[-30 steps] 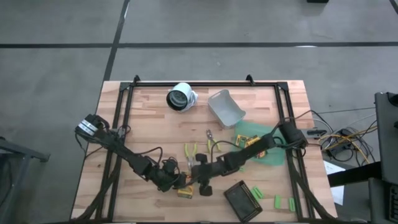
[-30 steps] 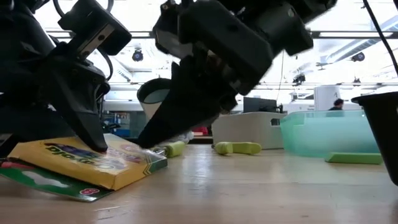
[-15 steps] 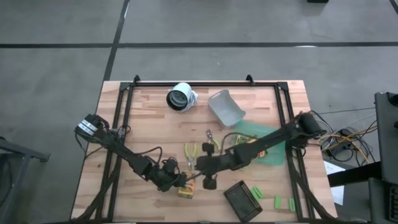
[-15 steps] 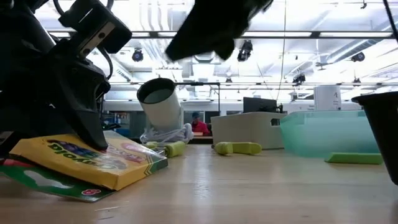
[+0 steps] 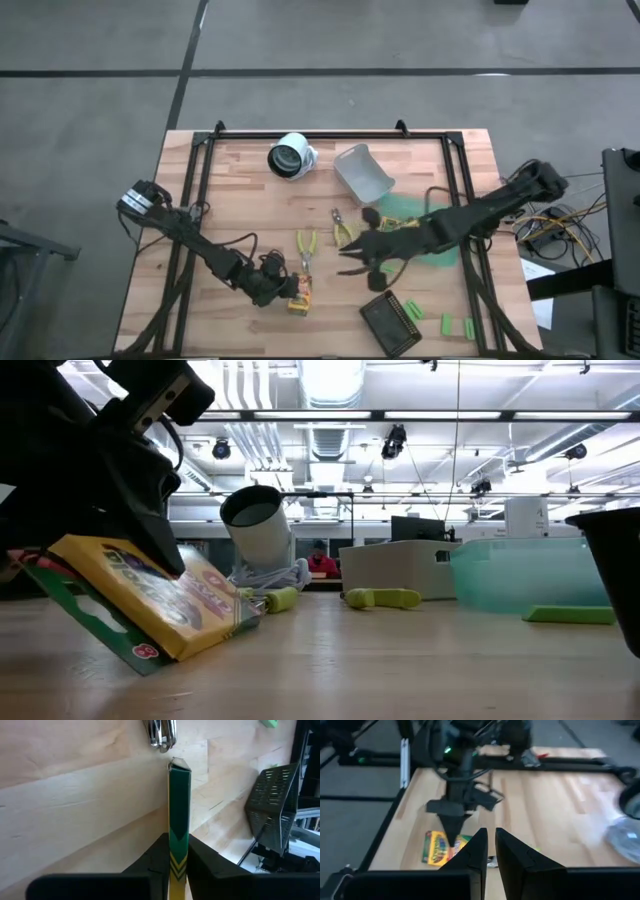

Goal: Pick & Place School Supplies
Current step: Put the yellow crayon box into the green bin

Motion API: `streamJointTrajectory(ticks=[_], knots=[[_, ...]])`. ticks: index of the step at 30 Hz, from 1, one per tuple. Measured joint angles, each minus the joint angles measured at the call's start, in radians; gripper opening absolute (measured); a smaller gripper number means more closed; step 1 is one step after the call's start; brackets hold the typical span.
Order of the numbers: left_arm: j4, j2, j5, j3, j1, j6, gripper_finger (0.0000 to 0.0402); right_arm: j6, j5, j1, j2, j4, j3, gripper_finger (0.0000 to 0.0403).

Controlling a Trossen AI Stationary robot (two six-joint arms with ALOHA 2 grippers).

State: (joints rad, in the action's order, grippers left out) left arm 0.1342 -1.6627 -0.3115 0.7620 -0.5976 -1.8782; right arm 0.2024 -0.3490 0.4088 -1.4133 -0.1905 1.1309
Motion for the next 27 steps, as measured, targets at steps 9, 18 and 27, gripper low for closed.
streamJointTrajectory(ticks=[9,18,27], knots=[[0.024,0.018,-0.002,0.011,0.0,0.0,0.0043,0.005,-0.141,0.015,0.25,0.002,-0.179,0.0033],[0.029,0.12,-0.127,0.011,0.0,0.057,0.0043,0.034,-0.231,0.014,0.425,0.024,-0.346,0.0033],[0.032,0.3,-0.357,0.011,0.012,0.346,0.0042,0.034,-0.231,0.014,0.509,0.078,-0.453,0.0033]])
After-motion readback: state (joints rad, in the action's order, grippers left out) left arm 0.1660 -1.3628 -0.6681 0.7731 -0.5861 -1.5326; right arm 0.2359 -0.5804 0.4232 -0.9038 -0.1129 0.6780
